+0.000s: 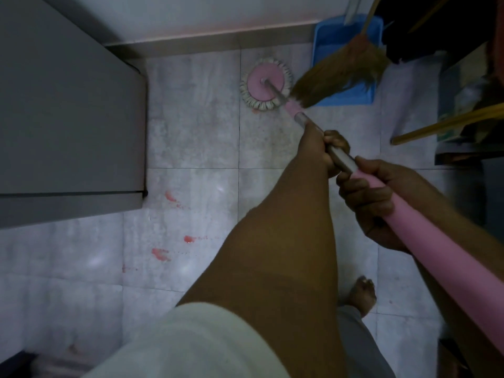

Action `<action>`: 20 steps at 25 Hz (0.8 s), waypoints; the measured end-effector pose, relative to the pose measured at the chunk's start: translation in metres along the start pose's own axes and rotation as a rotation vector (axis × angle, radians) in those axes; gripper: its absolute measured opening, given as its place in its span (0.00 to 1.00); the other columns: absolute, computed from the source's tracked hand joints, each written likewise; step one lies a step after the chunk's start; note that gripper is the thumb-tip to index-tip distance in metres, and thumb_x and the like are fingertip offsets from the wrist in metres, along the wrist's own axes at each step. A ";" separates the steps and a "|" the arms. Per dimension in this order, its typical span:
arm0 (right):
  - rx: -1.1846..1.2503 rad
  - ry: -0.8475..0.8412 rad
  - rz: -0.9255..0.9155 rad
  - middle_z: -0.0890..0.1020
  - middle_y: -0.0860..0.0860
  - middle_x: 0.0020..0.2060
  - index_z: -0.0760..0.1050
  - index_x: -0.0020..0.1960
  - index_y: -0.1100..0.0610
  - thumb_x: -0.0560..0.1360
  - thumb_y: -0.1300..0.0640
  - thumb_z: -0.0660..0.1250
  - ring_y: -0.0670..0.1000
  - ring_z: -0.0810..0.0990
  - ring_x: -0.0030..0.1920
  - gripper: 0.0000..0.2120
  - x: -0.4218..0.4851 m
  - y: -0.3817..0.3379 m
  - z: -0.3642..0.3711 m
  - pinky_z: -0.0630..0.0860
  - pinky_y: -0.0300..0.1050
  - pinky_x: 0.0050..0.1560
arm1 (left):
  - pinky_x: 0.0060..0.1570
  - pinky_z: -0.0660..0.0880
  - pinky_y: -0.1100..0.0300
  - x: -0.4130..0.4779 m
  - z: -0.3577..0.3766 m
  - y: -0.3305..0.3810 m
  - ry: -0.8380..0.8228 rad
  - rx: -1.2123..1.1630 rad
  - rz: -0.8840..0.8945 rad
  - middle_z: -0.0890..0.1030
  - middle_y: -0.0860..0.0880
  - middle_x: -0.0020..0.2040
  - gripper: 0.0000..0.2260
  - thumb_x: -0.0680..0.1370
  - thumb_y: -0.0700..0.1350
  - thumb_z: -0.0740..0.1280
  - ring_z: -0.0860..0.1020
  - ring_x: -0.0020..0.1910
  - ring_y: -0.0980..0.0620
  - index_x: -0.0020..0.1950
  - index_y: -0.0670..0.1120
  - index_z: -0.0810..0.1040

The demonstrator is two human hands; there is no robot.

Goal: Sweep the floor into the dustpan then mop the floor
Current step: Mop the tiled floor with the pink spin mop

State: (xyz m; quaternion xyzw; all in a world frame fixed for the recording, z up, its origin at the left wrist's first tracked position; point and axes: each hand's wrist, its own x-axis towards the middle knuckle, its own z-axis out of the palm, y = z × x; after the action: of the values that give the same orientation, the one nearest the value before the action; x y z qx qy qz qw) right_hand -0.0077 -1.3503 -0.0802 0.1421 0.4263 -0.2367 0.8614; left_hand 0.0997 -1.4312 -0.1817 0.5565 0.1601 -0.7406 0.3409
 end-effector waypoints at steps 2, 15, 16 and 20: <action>-0.040 -0.003 0.059 0.71 0.46 0.25 0.74 0.40 0.60 0.71 0.51 0.64 0.41 0.67 0.18 0.12 0.005 0.014 0.007 0.64 0.30 0.16 | 0.16 0.60 0.72 -0.005 -0.022 0.002 -0.061 -0.214 -0.071 0.64 0.52 0.17 0.23 0.78 0.63 0.60 0.62 0.14 0.59 0.33 0.48 0.61; 0.060 -0.030 0.083 0.73 0.47 0.26 0.75 0.40 0.61 0.73 0.50 0.64 0.42 0.71 0.19 0.13 -0.054 0.035 -0.046 0.68 0.31 0.18 | 0.16 0.62 0.72 -0.042 -0.016 -0.074 -0.069 -0.270 -0.168 0.65 0.52 0.19 0.24 0.77 0.63 0.64 0.63 0.14 0.58 0.33 0.46 0.63; 0.064 -0.012 0.078 0.73 0.47 0.26 0.75 0.40 0.61 0.74 0.50 0.64 0.41 0.70 0.19 0.13 -0.064 0.037 -0.052 0.68 0.31 0.18 | 0.17 0.62 0.72 -0.046 -0.014 -0.085 -0.064 -0.270 -0.189 0.65 0.52 0.19 0.24 0.77 0.62 0.64 0.63 0.14 0.58 0.33 0.46 0.64; 0.074 0.011 0.089 0.73 0.48 0.26 0.74 0.42 0.60 0.72 0.51 0.68 0.41 0.70 0.19 0.12 -0.097 0.048 -0.068 0.68 0.31 0.17 | 0.17 0.62 0.72 -0.063 -0.009 -0.118 -0.067 -0.265 -0.234 0.66 0.53 0.20 0.24 0.77 0.63 0.65 0.64 0.15 0.58 0.32 0.46 0.64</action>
State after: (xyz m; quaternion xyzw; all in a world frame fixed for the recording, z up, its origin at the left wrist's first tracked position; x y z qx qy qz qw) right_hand -0.0790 -1.2516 -0.0408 0.1941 0.4150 -0.2130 0.8630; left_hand 0.0342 -1.3205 -0.1428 0.4591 0.3083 -0.7658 0.3281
